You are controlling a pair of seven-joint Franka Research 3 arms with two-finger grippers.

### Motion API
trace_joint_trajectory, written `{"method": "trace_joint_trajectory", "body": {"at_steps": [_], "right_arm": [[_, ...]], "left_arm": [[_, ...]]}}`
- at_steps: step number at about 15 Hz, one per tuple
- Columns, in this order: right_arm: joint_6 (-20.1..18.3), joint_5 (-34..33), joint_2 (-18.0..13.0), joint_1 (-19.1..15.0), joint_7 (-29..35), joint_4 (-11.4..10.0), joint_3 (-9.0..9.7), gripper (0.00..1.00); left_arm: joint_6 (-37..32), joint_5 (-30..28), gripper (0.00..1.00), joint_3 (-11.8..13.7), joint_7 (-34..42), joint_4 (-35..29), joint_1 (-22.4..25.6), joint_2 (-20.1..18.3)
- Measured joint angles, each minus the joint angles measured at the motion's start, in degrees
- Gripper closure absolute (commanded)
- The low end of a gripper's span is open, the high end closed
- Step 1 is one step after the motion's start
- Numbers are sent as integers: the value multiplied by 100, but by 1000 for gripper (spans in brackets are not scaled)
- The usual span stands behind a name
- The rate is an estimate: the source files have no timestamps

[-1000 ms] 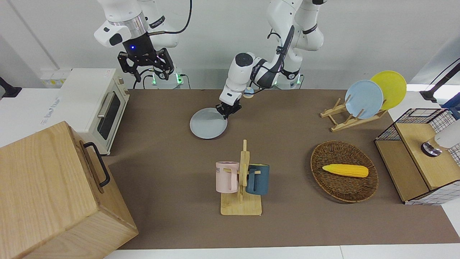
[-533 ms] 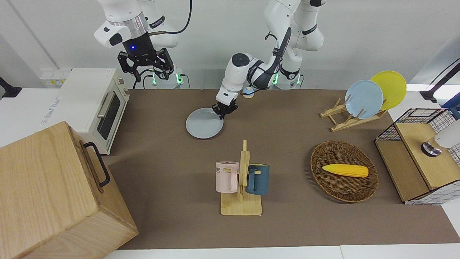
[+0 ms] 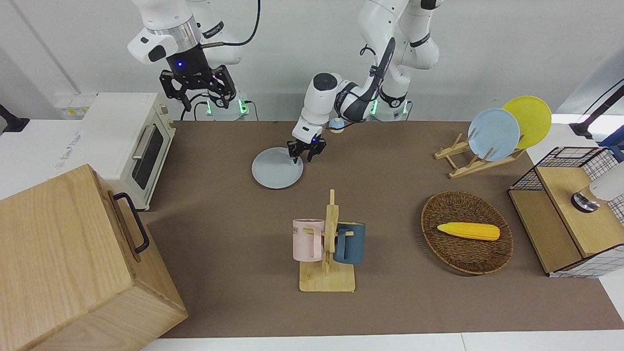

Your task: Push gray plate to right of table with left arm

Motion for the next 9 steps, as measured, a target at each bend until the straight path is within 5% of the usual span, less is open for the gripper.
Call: {"method": "trace_joint_trajectory", "body": {"at_steps": [1, 2, 9], "right_arm": [[0, 0, 0, 0, 0, 0, 0, 5], [0, 0, 0, 0, 0, 0, 0, 5], [0, 0, 0, 0, 0, 0, 0, 5]], "left_arm": [[-127, 180, 327, 14, 39, 3, 2, 0], [-275, 276, 18, 44, 195, 22, 15, -3], [-1442, 343, 7, 158, 1764, 411, 922, -280]]}}
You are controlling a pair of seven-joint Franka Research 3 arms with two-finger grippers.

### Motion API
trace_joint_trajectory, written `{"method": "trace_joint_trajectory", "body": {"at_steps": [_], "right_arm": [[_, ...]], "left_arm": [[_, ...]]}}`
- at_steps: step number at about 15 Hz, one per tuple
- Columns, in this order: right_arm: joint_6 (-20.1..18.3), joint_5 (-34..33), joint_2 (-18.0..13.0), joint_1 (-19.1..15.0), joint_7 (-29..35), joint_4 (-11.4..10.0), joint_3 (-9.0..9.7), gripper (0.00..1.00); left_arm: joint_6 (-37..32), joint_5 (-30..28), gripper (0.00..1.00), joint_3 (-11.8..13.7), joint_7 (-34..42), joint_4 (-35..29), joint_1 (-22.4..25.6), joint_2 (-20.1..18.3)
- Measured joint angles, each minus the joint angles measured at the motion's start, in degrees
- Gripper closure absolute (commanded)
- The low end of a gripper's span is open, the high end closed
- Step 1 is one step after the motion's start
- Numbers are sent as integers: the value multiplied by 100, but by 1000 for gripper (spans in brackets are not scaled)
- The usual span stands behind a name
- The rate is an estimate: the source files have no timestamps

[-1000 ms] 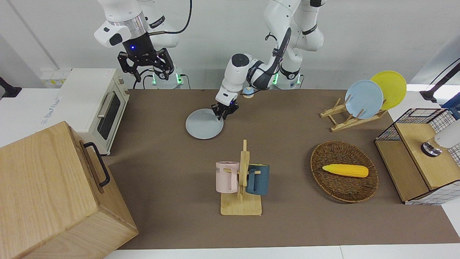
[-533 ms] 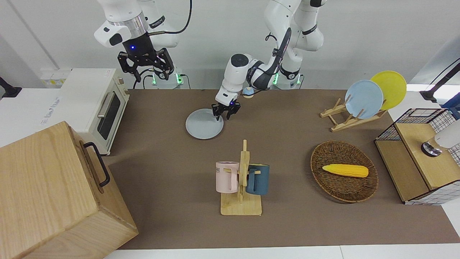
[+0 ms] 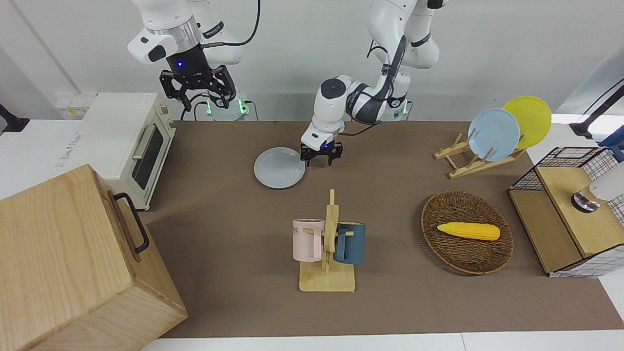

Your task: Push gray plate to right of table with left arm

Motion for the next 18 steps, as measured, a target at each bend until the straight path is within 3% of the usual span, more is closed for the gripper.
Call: {"method": "trace_joint_trajectory", "body": {"at_steps": [13, 15, 18], "right_arm": [[0, 0, 0, 0, 0, 0, 0, 5], [0, 0, 0, 0, 0, 0, 0, 5], [0, 0, 0, 0, 0, 0, 0, 5]], "left_arm": [[-1970, 0, 7, 60, 3609, 41, 2989, -1309], [-2482, 0, 7, 76, 3806, 302, 3201, -1458], [-3596, 0, 7, 341, 3967, 1270, 3273, -1560]]}}
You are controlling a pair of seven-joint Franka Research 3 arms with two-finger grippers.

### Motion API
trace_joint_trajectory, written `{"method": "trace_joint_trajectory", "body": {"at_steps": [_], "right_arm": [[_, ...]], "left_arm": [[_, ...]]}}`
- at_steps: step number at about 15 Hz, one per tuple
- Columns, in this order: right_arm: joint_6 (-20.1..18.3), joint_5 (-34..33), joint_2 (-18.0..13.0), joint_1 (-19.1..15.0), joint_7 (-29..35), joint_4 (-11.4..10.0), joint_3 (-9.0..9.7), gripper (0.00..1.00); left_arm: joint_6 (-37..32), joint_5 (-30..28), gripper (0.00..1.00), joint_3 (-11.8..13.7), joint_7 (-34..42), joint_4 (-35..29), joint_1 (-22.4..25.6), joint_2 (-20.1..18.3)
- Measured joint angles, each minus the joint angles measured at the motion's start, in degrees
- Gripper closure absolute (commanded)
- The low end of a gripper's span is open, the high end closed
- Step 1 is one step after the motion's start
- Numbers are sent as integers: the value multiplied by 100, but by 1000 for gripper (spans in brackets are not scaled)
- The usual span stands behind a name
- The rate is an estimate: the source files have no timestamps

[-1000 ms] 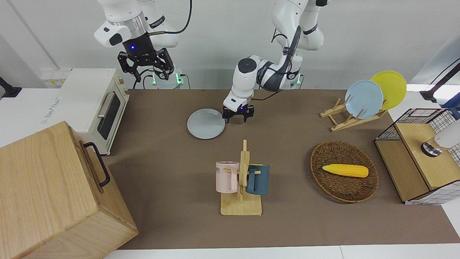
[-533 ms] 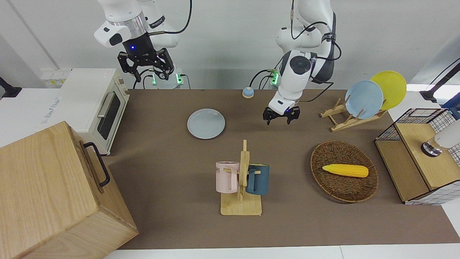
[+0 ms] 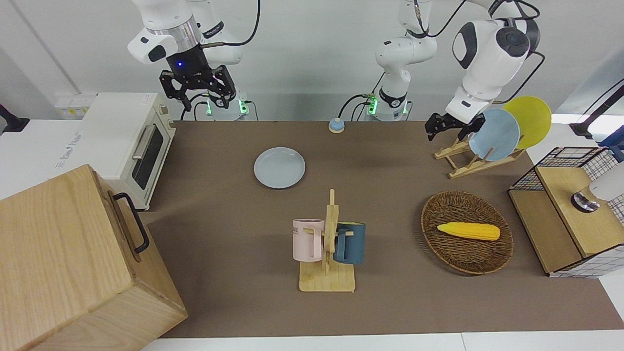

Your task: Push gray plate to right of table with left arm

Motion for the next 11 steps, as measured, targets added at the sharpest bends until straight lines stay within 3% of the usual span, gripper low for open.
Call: {"method": "trace_joint_trajectory", "body": {"at_steps": [7, 11], "right_arm": [[0, 0, 0, 0, 0, 0, 0, 5], [0, 0, 0, 0, 0, 0, 0, 5]], "left_arm": [[-927, -62, 7, 116, 13, 927, 90, -229], [-1027, -62, 5, 67, 13, 1137, 87, -227]]}}
